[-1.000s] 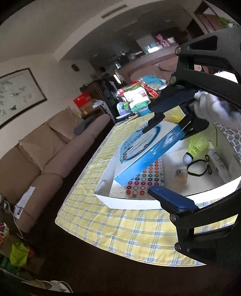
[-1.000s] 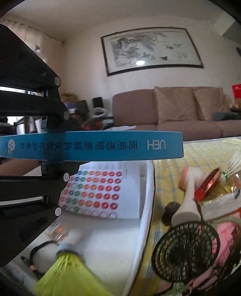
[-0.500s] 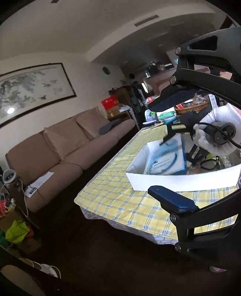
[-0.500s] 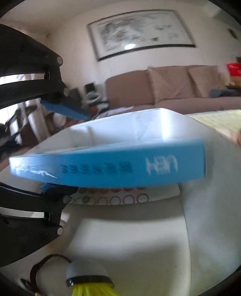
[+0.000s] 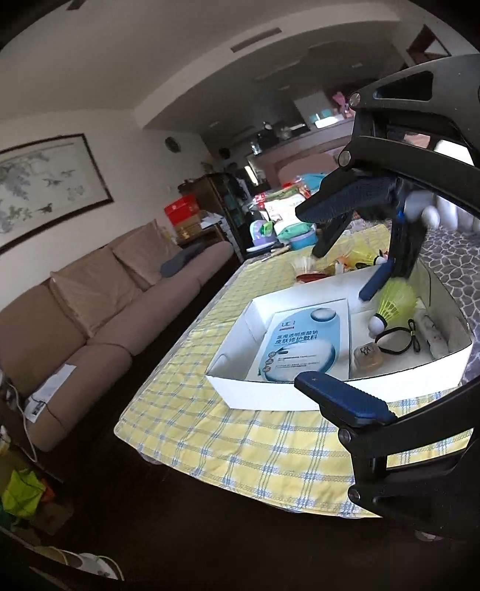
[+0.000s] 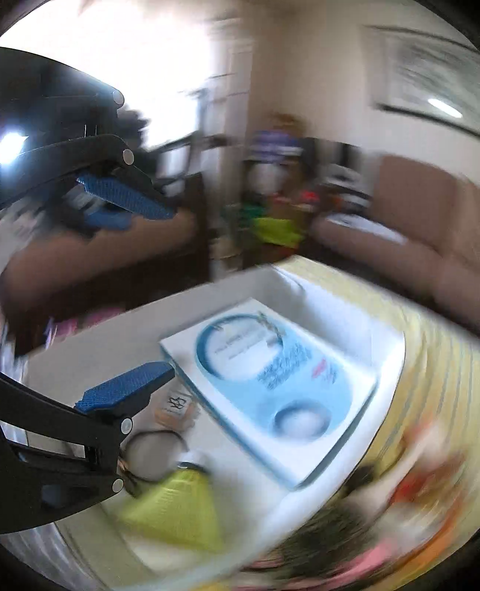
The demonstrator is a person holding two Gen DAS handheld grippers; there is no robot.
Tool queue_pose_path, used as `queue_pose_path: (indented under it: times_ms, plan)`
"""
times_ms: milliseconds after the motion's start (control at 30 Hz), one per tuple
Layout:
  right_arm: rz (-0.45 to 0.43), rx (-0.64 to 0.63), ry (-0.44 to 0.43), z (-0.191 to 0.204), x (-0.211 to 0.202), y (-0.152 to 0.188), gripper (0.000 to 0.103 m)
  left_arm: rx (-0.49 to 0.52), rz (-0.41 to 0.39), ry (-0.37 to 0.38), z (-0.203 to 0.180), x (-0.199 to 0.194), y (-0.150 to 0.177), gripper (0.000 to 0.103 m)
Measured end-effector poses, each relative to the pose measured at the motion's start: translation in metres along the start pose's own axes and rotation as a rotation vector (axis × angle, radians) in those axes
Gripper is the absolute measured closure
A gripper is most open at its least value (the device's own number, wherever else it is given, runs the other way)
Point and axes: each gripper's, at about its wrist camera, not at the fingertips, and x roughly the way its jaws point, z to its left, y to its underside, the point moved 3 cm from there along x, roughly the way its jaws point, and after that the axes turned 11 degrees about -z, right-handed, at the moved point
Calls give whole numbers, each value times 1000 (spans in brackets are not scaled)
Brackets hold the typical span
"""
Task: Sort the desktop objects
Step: 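Lower the UEH box into the white box with the right tool and release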
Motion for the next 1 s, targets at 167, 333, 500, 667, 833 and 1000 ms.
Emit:
queue_pose_path:
  times_ms: [167,333,500,667,833,1000]
  plan:
    - [177,-221,103,-18,11,19,27,17,18,-13,-2,2,4,22]
    - [295,-211,197,-33,53,23,44,30,34,-17,-7,4,8,22]
    - [307,-194,233,-41,64,20,47,21,34,-12,-8,3,8,22]
    - [259,-210,247,-35,68,3,47,17,22,1,-9,-3,3,22]
    - [239,-197,227,-33,79,1,47,14,25,3,-9,-3,5,21]
    - [204,-217,214,-23,71,1,47,20,26,7,-14,-3,7,21]
